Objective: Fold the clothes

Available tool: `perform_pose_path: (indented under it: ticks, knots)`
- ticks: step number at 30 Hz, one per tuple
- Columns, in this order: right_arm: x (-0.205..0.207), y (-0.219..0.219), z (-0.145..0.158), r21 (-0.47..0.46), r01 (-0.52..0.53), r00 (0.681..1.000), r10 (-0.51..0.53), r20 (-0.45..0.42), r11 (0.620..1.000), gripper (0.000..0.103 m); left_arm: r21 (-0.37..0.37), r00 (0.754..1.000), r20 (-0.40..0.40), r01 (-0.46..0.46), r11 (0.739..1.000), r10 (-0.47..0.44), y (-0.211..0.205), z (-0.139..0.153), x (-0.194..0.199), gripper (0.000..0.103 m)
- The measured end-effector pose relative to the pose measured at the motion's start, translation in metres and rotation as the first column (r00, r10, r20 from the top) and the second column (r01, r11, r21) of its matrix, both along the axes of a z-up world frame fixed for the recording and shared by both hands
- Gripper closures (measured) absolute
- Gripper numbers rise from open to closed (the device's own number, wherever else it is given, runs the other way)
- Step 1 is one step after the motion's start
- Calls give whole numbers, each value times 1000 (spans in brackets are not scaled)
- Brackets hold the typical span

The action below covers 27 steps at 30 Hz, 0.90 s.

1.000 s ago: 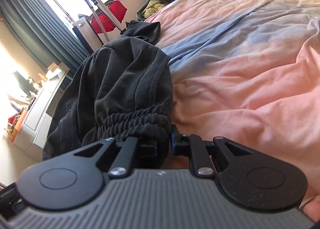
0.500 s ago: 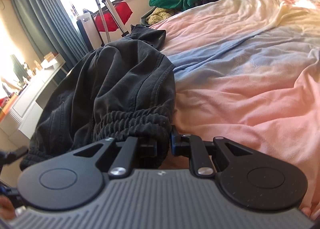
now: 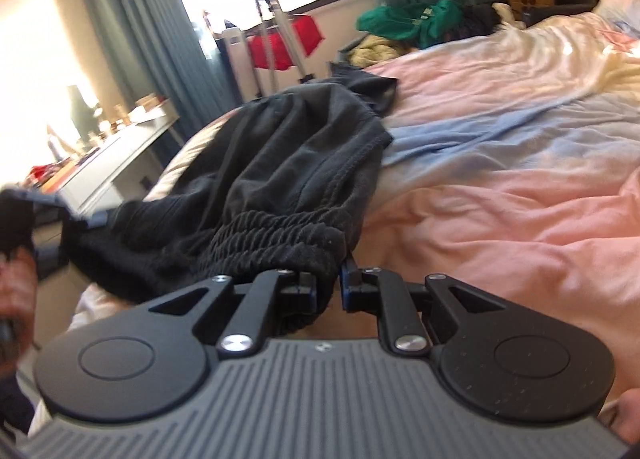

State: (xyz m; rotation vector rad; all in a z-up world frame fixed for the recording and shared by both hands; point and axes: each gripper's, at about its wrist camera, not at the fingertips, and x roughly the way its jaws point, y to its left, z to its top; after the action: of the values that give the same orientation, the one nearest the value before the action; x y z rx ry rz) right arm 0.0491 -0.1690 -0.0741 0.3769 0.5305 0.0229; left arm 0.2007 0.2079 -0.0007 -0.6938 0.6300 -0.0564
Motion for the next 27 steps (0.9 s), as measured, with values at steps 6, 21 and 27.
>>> perform_pose_path:
  ticks: [6, 21, 27]
  knots:
    - [11, 89, 21, 54, -261, 963, 256, 87, 964, 88, 144, 991, 111, -91, 985, 76, 56, 100, 45, 95]
    - [103, 233, -43, 198, -521, 846, 534, -11, 830, 85, 403, 968, -109, -165, 900, 226, 138, -22, 148, 93]
    - [101, 237, -37, 177, -559, 823, 567, 2, 810, 63, 357, 973, -98, -161, 920, 208, 153, -30, 104, 44]
